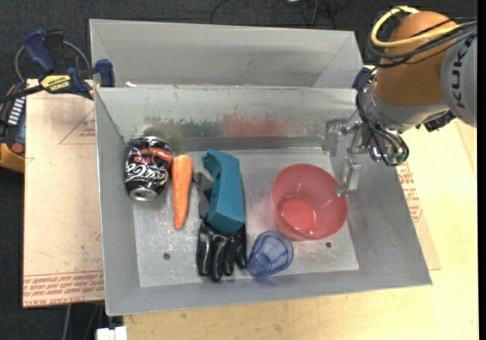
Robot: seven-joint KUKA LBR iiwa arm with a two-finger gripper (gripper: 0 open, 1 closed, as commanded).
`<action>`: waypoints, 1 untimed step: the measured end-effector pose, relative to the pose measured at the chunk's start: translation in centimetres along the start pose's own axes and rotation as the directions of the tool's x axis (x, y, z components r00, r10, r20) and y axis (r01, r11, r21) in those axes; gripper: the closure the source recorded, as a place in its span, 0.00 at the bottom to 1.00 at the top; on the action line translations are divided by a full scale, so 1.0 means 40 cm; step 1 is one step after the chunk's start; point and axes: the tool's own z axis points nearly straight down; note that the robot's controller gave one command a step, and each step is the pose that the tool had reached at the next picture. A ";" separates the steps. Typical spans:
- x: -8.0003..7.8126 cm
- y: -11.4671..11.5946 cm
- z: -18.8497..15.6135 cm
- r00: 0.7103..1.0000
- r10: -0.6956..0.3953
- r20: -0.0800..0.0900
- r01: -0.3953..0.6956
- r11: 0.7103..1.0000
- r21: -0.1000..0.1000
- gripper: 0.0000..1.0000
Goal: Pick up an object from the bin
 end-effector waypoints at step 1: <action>-0.004 0.002 -0.013 1.000 -0.003 0.007 0.003 1.000 0.001 0.00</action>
Offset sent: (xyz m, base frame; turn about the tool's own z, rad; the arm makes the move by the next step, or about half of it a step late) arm 0.0083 -0.0016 -0.1036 -0.3940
